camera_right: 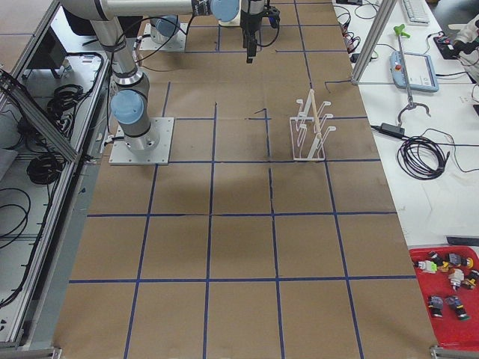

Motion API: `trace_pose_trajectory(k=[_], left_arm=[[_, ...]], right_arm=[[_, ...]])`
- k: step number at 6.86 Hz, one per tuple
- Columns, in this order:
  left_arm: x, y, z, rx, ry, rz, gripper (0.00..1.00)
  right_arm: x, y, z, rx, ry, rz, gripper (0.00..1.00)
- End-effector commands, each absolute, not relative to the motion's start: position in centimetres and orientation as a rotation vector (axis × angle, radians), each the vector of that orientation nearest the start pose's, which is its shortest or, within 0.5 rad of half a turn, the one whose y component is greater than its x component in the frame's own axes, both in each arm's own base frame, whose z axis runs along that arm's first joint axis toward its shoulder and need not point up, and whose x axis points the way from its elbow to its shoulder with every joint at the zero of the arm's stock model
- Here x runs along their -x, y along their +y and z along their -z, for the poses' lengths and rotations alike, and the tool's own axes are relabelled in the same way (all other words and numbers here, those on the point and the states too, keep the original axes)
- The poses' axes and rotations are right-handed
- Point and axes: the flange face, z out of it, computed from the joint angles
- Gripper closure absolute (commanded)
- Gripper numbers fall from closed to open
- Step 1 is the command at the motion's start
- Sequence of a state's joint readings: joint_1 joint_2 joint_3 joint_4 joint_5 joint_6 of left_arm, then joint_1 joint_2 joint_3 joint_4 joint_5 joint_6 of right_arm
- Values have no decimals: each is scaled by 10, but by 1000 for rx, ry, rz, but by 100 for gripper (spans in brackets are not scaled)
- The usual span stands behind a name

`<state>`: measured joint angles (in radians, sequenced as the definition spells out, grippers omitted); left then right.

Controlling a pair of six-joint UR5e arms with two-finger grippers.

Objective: Transfer IKEA cup to right arm and place on rack

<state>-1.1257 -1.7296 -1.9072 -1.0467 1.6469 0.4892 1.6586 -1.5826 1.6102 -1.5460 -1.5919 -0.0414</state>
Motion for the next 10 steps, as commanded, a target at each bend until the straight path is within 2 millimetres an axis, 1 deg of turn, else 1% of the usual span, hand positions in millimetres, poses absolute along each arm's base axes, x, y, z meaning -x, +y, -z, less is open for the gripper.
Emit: trace_pose_trajectory(k=[1, 2, 3, 4, 5, 6, 7, 8, 9, 10], left_arm=[[-109, -540, -370, -72, 3127, -2, 100], [-101, -551, -404, -91, 3202, 44, 100], [-88, -557, -431, -101, 3330, 89, 100], [-72, -561, -448, -100, 3484, 200, 100], [-56, -565, -455, -102, 3623, 346, 100], [-46, -566, -458, -119, 3708, 459, 100], [-42, -565, -463, -261, 3700, 564, 100], [-37, -567, -465, -445, 3681, 734, 100], [-32, -566, -466, -505, 3645, 900, 100], [-16, -564, -454, -604, 3577, 1019, 100]], right_arm=[[-172, -473, -474, 194, 3157, -34, 0], [-177, -490, -471, 102, 3120, 119, 0], [-190, -507, -469, -32, 2988, 208, 0], [-202, -516, -480, -83, 2848, 312, 0], [-208, -522, -494, -168, 2739, 418, 1], [-211, -525, -502, -301, 2652, 457, 1], [-213, -526, -501, -375, 2544, 485, 2], [-200, -528, -497, -457, 2451, 570, 1], [-195, -522, -484, -534, 2349, 594, 1], [-201, -512, -471, -581, 2213, 560, 1]])
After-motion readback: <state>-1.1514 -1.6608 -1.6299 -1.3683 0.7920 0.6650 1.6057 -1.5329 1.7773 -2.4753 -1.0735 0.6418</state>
